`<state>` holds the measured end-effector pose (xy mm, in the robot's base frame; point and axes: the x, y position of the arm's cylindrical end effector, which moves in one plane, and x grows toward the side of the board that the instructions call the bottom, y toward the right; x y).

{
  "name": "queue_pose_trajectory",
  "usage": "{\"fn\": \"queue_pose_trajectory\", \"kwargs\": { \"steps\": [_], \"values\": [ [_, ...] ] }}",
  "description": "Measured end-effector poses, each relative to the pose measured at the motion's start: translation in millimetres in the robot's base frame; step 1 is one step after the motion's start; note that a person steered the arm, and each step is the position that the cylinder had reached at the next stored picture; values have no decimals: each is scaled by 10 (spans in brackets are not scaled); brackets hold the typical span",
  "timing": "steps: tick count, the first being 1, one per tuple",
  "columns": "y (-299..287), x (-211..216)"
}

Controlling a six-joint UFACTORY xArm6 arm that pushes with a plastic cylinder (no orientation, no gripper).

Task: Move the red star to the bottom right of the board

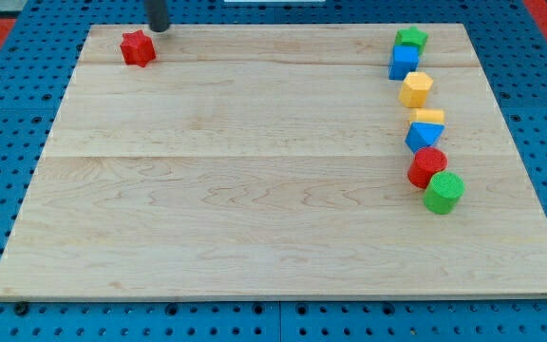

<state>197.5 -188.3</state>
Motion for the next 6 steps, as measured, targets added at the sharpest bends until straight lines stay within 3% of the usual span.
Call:
{"fn": "queue_pose_trajectory", "kwargs": {
  "steps": [1, 2, 3, 4, 6],
  "values": [
    [-136, 769],
    [-462, 593],
    [-778, 1027],
    [-397, 1680],
    [-1168, 1620]
  ]
}}
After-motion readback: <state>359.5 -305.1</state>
